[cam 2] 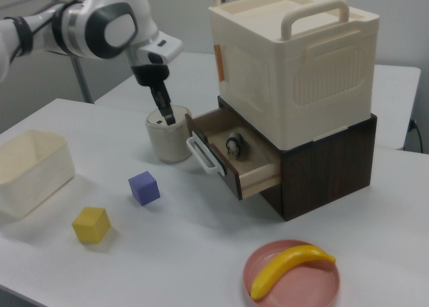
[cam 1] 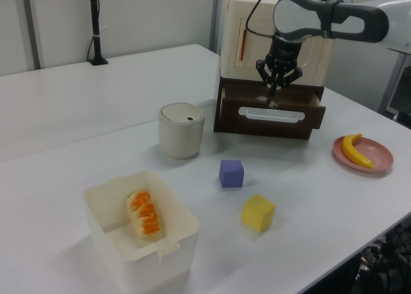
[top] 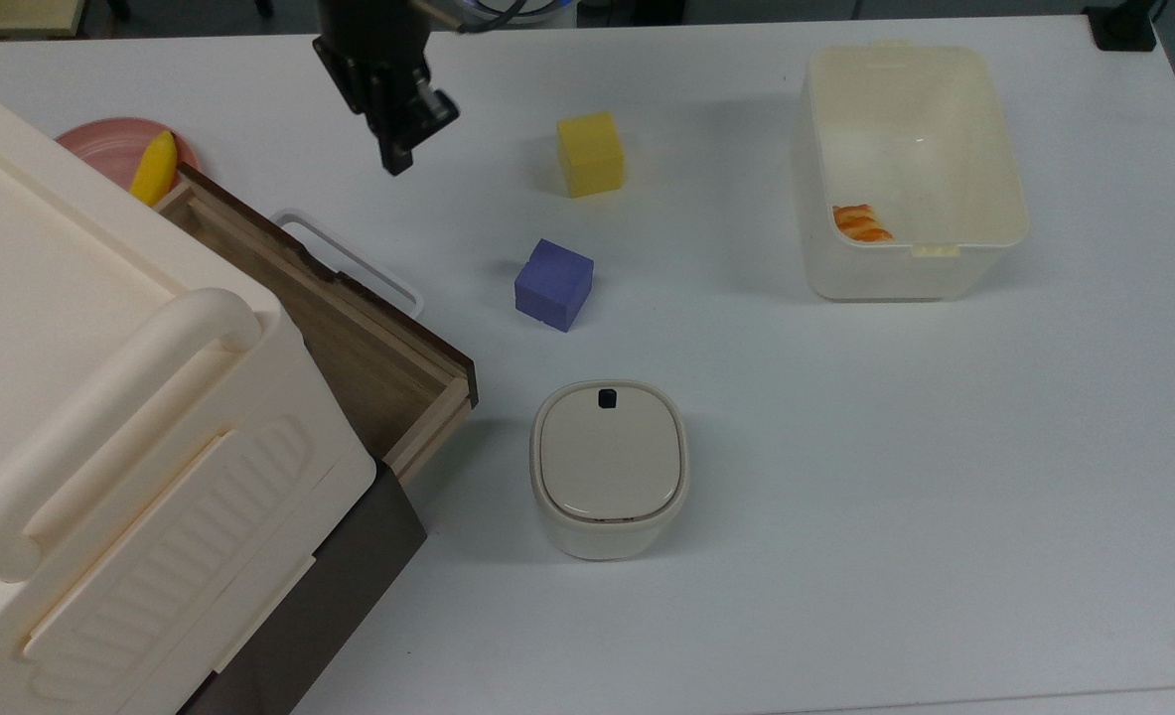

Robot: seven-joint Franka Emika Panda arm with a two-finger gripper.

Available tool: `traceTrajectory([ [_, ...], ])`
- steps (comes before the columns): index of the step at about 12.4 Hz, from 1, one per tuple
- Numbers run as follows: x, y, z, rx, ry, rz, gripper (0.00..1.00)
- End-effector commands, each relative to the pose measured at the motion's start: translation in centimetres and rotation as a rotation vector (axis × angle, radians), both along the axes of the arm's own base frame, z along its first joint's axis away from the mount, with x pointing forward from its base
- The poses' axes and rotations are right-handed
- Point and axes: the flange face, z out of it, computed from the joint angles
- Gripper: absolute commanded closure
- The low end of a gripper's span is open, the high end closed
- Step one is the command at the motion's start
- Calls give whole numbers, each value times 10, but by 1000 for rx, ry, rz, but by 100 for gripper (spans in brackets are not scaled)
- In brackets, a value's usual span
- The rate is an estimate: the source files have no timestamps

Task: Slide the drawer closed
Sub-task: 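Move the gripper down toward the open drawer's front face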

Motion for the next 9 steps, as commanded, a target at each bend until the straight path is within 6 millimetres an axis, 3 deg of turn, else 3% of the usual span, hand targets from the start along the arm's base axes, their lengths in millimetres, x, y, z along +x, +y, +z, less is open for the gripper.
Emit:
traceTrajectory([
  [1, -2, -23, -28, 55, -42, -261, 100],
  [3, -9, -30, -51, 56, -19, -311, 100],
  [6, -12, -19, -72, 3, 27, -209, 100],
  [9, -13, -9, -77, -28, 54, -79, 100],
])
